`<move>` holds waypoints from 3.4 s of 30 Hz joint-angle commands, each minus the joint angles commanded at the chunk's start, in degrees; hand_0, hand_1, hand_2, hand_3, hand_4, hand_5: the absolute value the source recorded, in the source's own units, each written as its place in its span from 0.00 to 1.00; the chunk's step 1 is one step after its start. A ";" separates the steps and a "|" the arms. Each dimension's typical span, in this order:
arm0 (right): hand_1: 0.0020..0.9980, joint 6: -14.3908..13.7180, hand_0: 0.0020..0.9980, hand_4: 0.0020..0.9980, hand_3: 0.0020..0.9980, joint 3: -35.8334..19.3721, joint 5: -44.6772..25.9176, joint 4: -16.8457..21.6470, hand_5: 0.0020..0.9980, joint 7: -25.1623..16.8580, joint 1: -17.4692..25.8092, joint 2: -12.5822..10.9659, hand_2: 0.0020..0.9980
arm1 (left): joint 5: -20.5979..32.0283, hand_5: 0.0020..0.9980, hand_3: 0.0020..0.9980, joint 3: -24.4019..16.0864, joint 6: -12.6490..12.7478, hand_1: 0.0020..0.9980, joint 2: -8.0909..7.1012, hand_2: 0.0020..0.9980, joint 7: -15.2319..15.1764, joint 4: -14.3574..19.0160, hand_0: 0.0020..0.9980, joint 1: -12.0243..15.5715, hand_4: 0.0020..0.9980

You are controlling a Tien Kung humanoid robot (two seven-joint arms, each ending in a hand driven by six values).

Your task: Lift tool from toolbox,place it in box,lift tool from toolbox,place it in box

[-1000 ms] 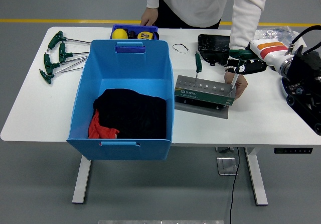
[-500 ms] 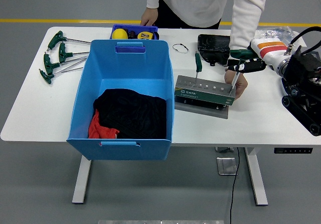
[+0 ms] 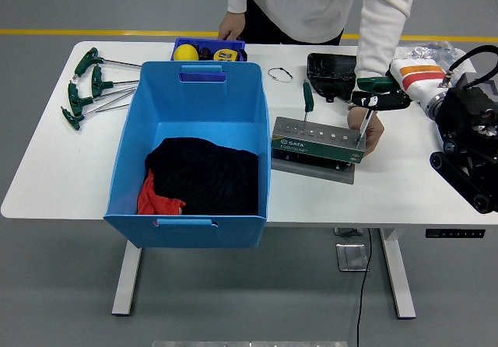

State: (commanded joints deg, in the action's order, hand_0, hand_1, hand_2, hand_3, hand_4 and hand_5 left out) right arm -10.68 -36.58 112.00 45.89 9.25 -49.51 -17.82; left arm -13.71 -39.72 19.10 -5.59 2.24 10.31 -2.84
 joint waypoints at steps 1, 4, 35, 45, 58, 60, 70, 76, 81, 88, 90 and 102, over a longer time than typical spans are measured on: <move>0.00 -0.47 0.00 1.00 0.00 -0.01 0.07 0.06 0.76 -0.04 0.05 -0.04 0.00 | -0.08 0.77 0.76 -0.08 0.01 0.47 0.01 0.52 0.01 0.00 0.51 0.02 0.83; 0.00 -1.49 0.00 1.00 0.00 -0.06 0.52 0.36 0.76 0.09 0.11 -0.21 0.00 | -0.15 0.77 0.76 -0.15 0.04 0.47 0.01 0.52 0.03 0.00 0.51 0.12 0.83; 0.00 1.71 0.00 0.84 0.00 -7.32 5.29 12.36 0.66 -0.29 -5.26 -9.15 0.00 | -1.34 0.77 0.76 -2.01 0.08 0.47 -0.31 0.52 0.05 0.00 0.50 1.07 0.82; 0.00 1.44 0.00 0.82 0.00 -10.21 5.57 19.80 0.64 -0.08 -8.72 -8.39 0.00 | -1.59 0.77 0.76 -2.32 0.21 0.47 -0.19 0.52 0.27 0.00 0.50 1.08 0.82; 0.00 3.79 0.00 0.81 0.00 -3.00 1.98 31.57 0.65 1.82 -15.05 -1.35 0.00 | -1.93 0.77 0.76 -2.55 0.39 0.47 -0.20 0.52 0.38 0.00 0.50 0.98 0.82; 0.00 4.28 0.00 0.81 0.00 -0.67 1.33 32.60 0.65 1.98 -15.70 -0.25 0.00 | -1.93 0.77 0.76 -2.51 0.39 0.47 -0.21 0.52 0.37 0.00 0.50 0.93 0.82; 0.00 4.48 0.00 0.81 0.00 13.82 -1.93 32.88 0.64 2.18 -18.21 4.82 0.00 | -2.33 0.78 0.76 -2.67 0.39 0.47 -0.45 0.52 0.33 0.00 0.50 0.67 0.82; 0.00 5.49 0.00 0.81 0.00 22.12 -2.60 30.12 0.64 2.27 -18.87 6.78 0.00 | -3.23 0.78 0.76 -3.14 0.51 0.47 -0.65 0.52 0.48 0.00 0.50 0.50 0.82; 0.00 6.79 0.00 0.83 0.10 24.29 -3.20 28.08 0.63 2.37 -19.13 8.19 0.07 | -3.79 0.78 0.76 -3.31 0.61 0.47 -0.77 0.51 0.58 0.00 0.50 0.42 0.83; 0.24 7.51 0.20 0.91 0.44 24.52 -3.63 26.98 0.62 1.51 -19.34 9.34 0.39 | -5.23 0.78 0.76 -4.15 0.71 0.47 -0.84 0.51 0.91 0.00 0.50 0.45 0.82; 0.24 6.34 0.20 0.91 0.44 24.44 -2.28 26.75 0.62 0.90 -19.38 9.55 0.39 | -5.71 0.78 0.76 -4.46 0.74 0.47 -0.84 0.51 1.01 0.00 0.50 0.41 0.82; 0.85 2.42 0.80 1.00 0.82 24.14 -0.92 25.72 0.61 -0.66 -19.60 10.32 0.89 | -7.37 0.78 0.76 -5.68 0.77 0.46 -0.93 0.51 1.27 0.00 0.49 0.29 0.83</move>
State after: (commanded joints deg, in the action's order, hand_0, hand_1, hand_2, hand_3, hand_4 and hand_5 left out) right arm -8.26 -12.44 111.08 71.61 8.59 -69.11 -7.50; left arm -21.08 -45.40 19.87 -6.52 3.50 10.31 -2.55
